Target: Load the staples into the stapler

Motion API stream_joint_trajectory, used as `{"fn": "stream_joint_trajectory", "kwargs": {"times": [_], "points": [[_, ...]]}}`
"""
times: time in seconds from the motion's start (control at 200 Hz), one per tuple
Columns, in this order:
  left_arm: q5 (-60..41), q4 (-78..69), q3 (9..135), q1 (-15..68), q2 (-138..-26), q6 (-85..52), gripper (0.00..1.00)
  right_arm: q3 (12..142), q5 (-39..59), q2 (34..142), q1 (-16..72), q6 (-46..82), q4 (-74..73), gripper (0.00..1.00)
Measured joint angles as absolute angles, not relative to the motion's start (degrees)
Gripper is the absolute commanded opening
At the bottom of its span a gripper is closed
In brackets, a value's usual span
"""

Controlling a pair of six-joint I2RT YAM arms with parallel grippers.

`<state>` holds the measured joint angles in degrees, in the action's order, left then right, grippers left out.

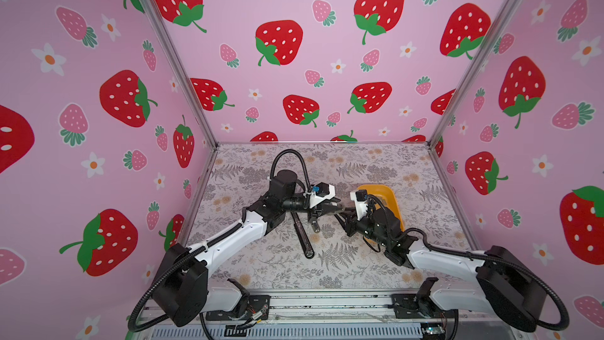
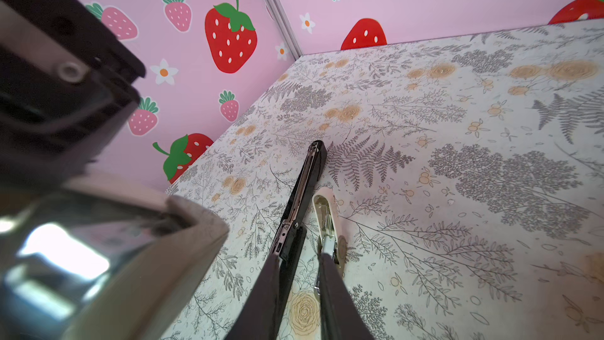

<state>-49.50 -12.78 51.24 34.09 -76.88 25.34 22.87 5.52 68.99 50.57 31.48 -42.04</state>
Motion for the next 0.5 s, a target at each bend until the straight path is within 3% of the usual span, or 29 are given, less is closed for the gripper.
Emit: {"fn": "stream_joint_trajectory", "kwargs": {"times": [0.255, 0.5], "points": [[-48.4, -12.2, 51.2, 34.1, -76.9, 25.6, 0.00, 21.7, 0.8, 55.8, 50.6, 29.5, -38.2, 0.24], [-48.4, -12.2, 51.2, 34.1, -76.9, 25.6, 0.00, 22.4, 0.7, 53.6, 51.5, 27.7, -35.8, 0.24]]}}
